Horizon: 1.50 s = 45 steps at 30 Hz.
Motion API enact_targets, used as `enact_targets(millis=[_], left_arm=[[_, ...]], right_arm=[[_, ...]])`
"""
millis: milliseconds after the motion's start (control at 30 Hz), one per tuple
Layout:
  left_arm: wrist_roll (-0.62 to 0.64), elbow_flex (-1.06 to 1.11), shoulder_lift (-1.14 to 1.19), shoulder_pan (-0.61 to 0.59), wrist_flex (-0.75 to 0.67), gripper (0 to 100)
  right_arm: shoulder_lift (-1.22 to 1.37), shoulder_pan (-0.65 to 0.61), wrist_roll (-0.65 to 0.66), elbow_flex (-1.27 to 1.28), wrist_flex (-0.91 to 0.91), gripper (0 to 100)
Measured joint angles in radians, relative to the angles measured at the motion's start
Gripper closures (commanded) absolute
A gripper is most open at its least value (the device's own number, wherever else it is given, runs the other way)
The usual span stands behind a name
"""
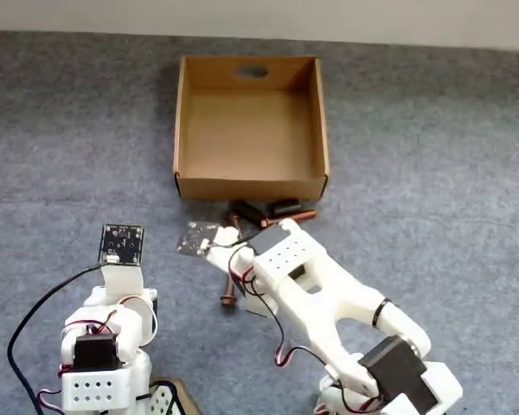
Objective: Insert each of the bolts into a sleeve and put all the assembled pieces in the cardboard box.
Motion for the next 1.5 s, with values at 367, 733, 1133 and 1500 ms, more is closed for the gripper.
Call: enact_targets(millis=[367,733,1133,1500], left_arm=[[0.000,0.000,0.000,0.000,0.000,99],[0.000,0.000,0.000,0.000,0.000,99],[0.000,0.000,0.000,0.000,0.000,99],[0.000,0.000,0.000,0.000,0.000,99]], right_arm=[[0.126,-0.008,0.058,-0.037,0.015,85.5],[0.140,-0.008,-0.032,-0.031,0.103,97.0],[0.133,-0.057,-0.130,0.071,-0.017,74.2],[0.144,-0.101,-0.135,0.081,-0.018,70.7]])
